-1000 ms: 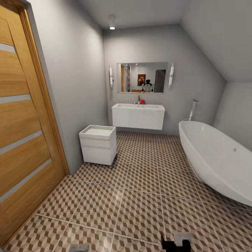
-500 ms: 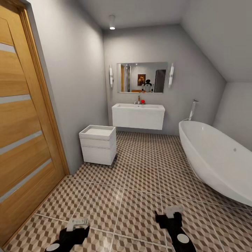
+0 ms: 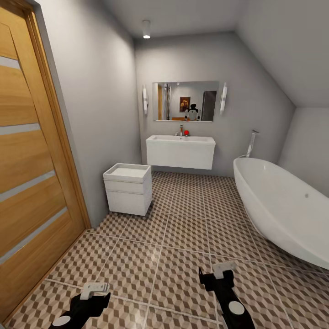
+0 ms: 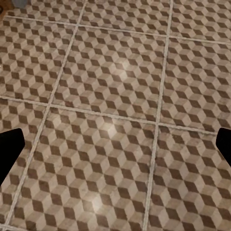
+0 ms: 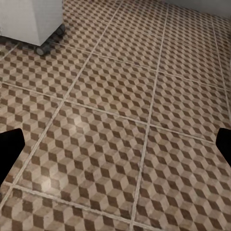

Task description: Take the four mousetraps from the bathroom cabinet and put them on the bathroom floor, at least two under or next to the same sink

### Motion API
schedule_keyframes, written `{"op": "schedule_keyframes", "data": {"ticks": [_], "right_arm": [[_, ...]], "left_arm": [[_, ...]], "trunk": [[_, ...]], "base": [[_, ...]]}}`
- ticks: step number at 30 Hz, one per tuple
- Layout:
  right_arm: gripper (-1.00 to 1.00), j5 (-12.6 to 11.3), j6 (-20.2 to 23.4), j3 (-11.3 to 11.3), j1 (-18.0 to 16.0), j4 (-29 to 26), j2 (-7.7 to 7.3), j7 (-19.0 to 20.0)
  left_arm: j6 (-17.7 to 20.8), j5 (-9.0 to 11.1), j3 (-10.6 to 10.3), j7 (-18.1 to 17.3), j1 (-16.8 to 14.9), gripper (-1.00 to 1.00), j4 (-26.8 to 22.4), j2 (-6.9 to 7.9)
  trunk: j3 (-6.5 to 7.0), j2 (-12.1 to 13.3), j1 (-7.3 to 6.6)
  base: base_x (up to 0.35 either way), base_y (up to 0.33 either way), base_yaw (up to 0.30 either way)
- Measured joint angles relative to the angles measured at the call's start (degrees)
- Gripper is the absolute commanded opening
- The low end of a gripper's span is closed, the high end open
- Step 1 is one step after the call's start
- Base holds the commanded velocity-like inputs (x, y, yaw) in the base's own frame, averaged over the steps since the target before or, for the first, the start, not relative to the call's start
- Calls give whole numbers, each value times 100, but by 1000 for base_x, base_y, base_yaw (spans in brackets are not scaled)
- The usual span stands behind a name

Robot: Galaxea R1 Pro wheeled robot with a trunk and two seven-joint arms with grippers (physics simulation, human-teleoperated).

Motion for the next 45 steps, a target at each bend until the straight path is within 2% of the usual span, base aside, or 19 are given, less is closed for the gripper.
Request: {"op": "schedule_keyframes", "data": {"ticks": [14,20,29,35,45], "right_arm": [[100,15,-66,27,0,-70,-27,-18],[100,9,-61,7,0,-336,-32,-25],[100,6,-50,12,0,-471,-32,-30],[100,6,-50,18,0,-486,-32,-31],[100,8,-49,16,0,-489,-29,-33]], "left_arm": [[6,14,-15,3,0,100,-35,5],[6,14,-53,-5,7,100,-335,-4],[-4,15,-84,-9,6,100,-362,-5],[-16,15,-203,-13,4,100,-367,-7],[-15,14,-230,-13,1,100,-364,-9]], "trunk": [[0,0,0],[0,0,0],[0,0,0],[0,0,0],[3,0,0]], "base": [[0,0,0],[0,0,0],[0,0,0],[0,0,0],[0,0,-49]]}}
